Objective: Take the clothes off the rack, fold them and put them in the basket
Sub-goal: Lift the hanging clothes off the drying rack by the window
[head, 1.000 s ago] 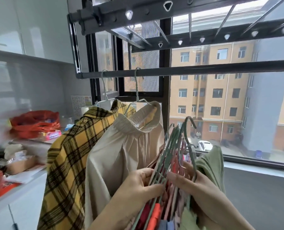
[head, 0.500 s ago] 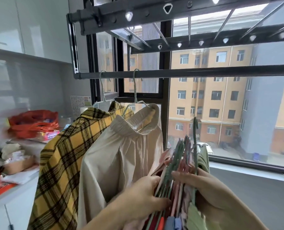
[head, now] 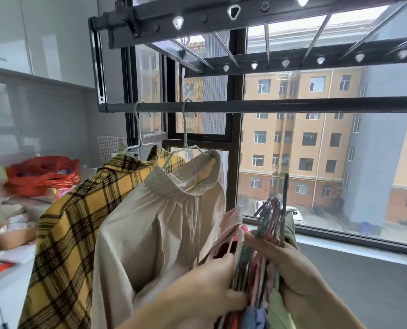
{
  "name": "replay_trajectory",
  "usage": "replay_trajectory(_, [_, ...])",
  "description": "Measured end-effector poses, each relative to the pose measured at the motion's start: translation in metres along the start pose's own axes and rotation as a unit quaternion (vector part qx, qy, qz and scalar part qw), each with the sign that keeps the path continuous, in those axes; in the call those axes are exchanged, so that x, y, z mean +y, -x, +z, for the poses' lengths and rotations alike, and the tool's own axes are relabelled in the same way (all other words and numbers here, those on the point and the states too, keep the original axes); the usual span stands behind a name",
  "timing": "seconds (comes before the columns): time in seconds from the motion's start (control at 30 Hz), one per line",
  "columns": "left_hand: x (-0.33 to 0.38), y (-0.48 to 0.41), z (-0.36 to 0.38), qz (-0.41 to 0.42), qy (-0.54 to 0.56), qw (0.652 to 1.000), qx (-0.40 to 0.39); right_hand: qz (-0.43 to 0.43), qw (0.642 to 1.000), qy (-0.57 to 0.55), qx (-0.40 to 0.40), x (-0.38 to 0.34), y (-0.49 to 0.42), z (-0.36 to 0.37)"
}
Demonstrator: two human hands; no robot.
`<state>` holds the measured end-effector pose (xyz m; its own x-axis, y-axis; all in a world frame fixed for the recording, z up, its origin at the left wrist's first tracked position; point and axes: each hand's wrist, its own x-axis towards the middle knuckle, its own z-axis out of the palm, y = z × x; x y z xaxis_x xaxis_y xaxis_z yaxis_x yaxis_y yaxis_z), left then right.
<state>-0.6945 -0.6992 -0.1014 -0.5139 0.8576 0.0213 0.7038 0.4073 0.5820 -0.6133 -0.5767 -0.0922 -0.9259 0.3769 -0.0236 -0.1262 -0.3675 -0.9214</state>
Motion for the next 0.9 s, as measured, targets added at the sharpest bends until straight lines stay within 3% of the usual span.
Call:
replay_trajectory(0.07, [-0.003,-0.002,-0.002,-0.001,0.049,0.999,-0.023,0.002,1.000,-0.005,-0.012,-0.003,0.000,-0.003])
replay_trajectory(0.23, [0.001,-0.008,0.005,0.000,0.017,1.000,-0.003,0.011,1.000,-0.013,-0.025,-0.004,-0.003,-0.012])
replay_trajectory(0.37, [0.007,-0.019,0.032,-0.065,-0.129,0.985,0.090,0.030,0.999,-0.015,-0.024,-0.003,-0.006,-0.022])
replay_trajectory(0.5, [0.020,-0.029,0.045,-0.079,-0.187,0.976,0.080,0.043,0.999,-0.018,-0.016,-0.006,-0.009,-0.035])
replay_trajectory(0.57, [0.019,-0.029,0.041,-0.062,-0.125,0.990,0.031,0.041,0.999,-0.015,-0.013,-0.008,-0.009,-0.042])
replay_trajectory(0.63, [0.013,-0.027,0.037,-0.055,0.025,0.998,-0.006,0.035,0.999,-0.007,-0.034,-0.012,-0.011,-0.048])
replay_trajectory(0.73, [0.013,-0.018,0.030,-0.040,0.223,0.974,0.001,0.018,0.999,0.009,-0.047,-0.022,-0.010,-0.054])
replay_trajectory(0.83, [0.015,-0.013,0.031,-0.025,0.219,0.974,0.051,-0.015,0.998,0.020,-0.055,-0.032,-0.015,-0.055])
replay_trajectory(0.9, [0.016,-0.013,0.010,0.001,0.160,0.977,0.141,-0.039,0.994,0.085,-0.064,-0.039,-0.015,-0.057])
